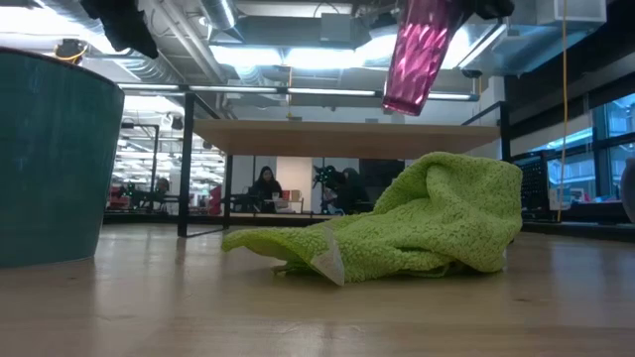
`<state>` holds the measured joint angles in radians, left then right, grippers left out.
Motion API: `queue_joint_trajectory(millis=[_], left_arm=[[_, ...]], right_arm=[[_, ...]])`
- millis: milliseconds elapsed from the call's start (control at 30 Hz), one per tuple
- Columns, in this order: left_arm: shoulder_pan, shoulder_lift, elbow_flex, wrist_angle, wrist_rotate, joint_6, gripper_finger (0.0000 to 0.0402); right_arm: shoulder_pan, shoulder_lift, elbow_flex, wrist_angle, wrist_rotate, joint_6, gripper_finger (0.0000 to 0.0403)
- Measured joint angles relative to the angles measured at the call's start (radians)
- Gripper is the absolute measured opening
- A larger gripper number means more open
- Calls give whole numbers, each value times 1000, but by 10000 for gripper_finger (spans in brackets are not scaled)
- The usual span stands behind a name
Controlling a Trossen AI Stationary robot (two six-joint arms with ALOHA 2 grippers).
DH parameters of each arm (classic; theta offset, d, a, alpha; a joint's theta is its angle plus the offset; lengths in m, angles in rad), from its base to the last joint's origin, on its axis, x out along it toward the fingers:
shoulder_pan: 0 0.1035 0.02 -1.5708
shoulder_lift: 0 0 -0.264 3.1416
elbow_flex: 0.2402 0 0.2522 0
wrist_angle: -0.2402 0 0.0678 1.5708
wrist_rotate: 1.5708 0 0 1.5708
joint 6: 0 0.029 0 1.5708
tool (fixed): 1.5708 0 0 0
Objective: Stack small to large cups/mugs on shelf
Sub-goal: Put the red cup on the shelf
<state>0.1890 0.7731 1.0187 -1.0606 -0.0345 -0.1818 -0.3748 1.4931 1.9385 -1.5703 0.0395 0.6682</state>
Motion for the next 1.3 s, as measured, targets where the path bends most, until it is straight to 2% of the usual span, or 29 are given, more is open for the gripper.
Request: queue_joint_trajectory(millis=[367, 567, 767, 900, 1200, 1300], left_arm=[[0, 7, 0, 24, 0, 0, 71], [0, 6, 0, 26, -1, 7, 71], [0, 7, 0, 26, -5, 27, 71], [0, 7, 0, 32, -5, 28, 71], [0, 7, 0, 36, -5, 28, 71], [0, 7, 0, 36, -5, 28, 71]], right_arm=[[-42, 16, 0, 0, 2, -52, 9], [-50, 22, 0, -1, -49, -70, 9], [-18, 28, 0, -1, -25, -50, 16], [-22, 37, -2, 1, 31, -51, 14], [-39, 29, -117, 13, 7, -47, 14], [-40, 31, -117, 12, -13, -46, 14]])
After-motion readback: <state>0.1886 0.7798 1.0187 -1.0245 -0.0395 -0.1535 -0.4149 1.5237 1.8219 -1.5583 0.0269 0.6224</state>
